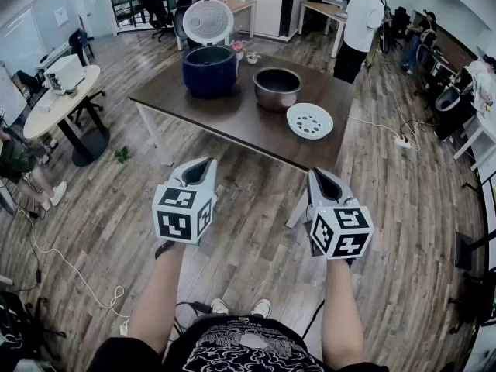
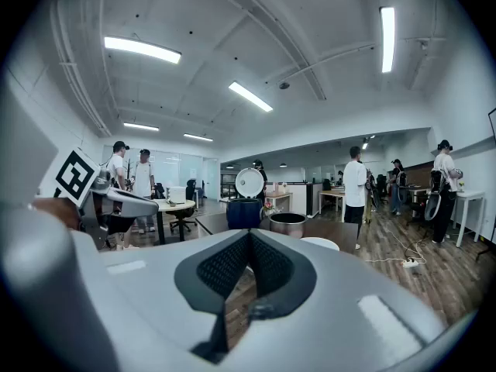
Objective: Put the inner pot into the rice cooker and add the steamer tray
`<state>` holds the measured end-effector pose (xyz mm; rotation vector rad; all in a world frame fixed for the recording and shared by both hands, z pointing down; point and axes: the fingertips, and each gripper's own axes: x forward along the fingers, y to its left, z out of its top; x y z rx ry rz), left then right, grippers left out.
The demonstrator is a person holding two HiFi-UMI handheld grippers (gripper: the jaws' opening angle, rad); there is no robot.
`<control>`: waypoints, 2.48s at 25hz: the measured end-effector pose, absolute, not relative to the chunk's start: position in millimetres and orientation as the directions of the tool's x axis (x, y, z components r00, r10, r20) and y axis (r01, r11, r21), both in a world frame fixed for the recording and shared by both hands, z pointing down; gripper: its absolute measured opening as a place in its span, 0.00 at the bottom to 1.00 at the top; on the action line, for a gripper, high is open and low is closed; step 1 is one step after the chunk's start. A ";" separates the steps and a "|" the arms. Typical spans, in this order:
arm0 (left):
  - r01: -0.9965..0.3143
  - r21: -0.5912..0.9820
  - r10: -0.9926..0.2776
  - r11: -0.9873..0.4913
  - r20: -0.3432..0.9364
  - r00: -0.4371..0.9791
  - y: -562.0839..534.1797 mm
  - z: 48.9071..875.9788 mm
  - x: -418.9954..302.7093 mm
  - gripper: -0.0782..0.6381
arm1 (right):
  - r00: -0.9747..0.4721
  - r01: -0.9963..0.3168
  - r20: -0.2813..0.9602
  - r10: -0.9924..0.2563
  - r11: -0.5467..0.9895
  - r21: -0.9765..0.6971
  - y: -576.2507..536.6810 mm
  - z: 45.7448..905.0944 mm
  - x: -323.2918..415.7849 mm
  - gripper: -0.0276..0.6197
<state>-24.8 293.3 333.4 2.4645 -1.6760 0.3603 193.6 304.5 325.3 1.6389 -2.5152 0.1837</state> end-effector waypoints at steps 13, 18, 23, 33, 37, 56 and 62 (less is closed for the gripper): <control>-0.938 -0.019 -0.902 -0.347 0.282 0.328 282.2 342.0 -6.6 0.12 | -0.408 -0.913 0.170 -0.897 0.405 -0.050 291.2 332.4 216.9 0.05; -0.941 -0.024 -0.900 -0.339 0.298 0.317 278.8 349.1 4.8 0.16 | -0.424 -0.906 0.174 -0.889 0.420 -0.061 283.7 338.8 225.6 0.08; -0.942 -0.002 -0.899 -0.336 0.299 0.320 270.4 350.9 14.7 0.24 | -0.446 -0.895 0.179 -0.877 0.441 -0.069 272.9 341.0 232.3 0.15; -0.930 0.058 -0.886 -0.362 0.288 0.363 238.2 352.4 28.0 0.50 | -0.453 -0.891 0.191 -0.871 0.448 -0.075 244.9 342.3 241.0 0.33; -0.923 0.065 -0.875 -0.379 0.298 0.380 212.8 363.2 24.9 0.56 | -0.447 -0.894 0.201 -0.872 0.441 -0.074 220.8 348.8 238.7 0.40; -0.851 0.176 -0.796 -0.495 0.299 0.526 5.9 379.0 -54.9 0.70 | -0.259 -0.966 0.258 -0.931 0.253 -0.057 54.3 360.3 174.7 0.59; -0.820 0.173 -0.766 -0.545 0.294 0.571 -46.7 376.0 -72.0 0.70 | -0.197 -0.980 0.259 -0.946 0.189 -0.055 11.9 355.9 158.4 0.59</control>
